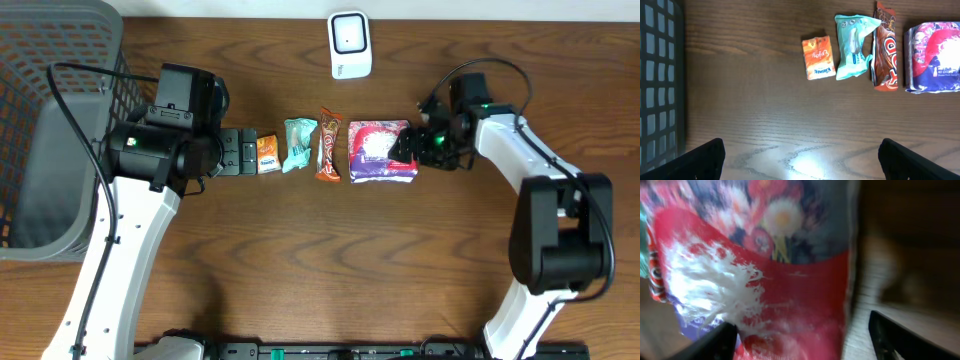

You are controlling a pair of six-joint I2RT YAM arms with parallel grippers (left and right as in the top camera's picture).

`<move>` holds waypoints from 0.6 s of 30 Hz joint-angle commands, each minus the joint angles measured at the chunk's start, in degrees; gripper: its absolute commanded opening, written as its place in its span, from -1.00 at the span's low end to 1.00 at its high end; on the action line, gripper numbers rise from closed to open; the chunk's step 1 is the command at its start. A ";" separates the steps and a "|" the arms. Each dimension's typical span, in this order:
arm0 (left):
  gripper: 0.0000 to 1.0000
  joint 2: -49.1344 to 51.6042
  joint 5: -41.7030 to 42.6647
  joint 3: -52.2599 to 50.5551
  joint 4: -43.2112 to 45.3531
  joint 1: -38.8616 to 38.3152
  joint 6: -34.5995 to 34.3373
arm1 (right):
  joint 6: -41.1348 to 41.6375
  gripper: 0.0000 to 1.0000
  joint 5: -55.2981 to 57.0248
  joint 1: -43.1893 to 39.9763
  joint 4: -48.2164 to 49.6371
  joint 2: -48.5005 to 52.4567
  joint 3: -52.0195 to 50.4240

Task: Scan the item barcode
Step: 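Grasp the purple-red package with the right gripper and lift it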

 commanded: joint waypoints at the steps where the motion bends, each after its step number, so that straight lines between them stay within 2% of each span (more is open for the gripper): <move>1: 0.96 -0.26 -0.52 -0.11 -0.22 -0.07 -0.11 | -5.44 0.10 -5.20 0.59 -1.51 4.22 0.61; 4: 0.96 -0.26 -0.52 -0.11 -0.22 -0.07 -0.11 | -5.44 -0.48 -5.33 0.57 -3.39 5.57 0.61; 7: 0.96 -0.26 -0.52 -0.11 -0.22 -0.07 -0.11 | -5.42 -0.93 -5.29 0.57 -5.03 5.33 0.66; 12: 0.96 -0.26 -0.52 -0.11 -0.22 -0.07 -0.11 | -5.22 -0.98 -2.73 -0.17 -9.44 1.95 1.46; 15: 0.95 -0.26 -0.50 -0.11 -0.24 -0.07 -0.11 | -3.10 -0.98 5.68 -0.20 -12.41 -2.01 2.78; 18: 0.96 -0.26 -0.52 -0.11 -0.24 -0.07 -0.11 | 0.87 -0.98 19.06 0.44 -15.37 -7.43 4.33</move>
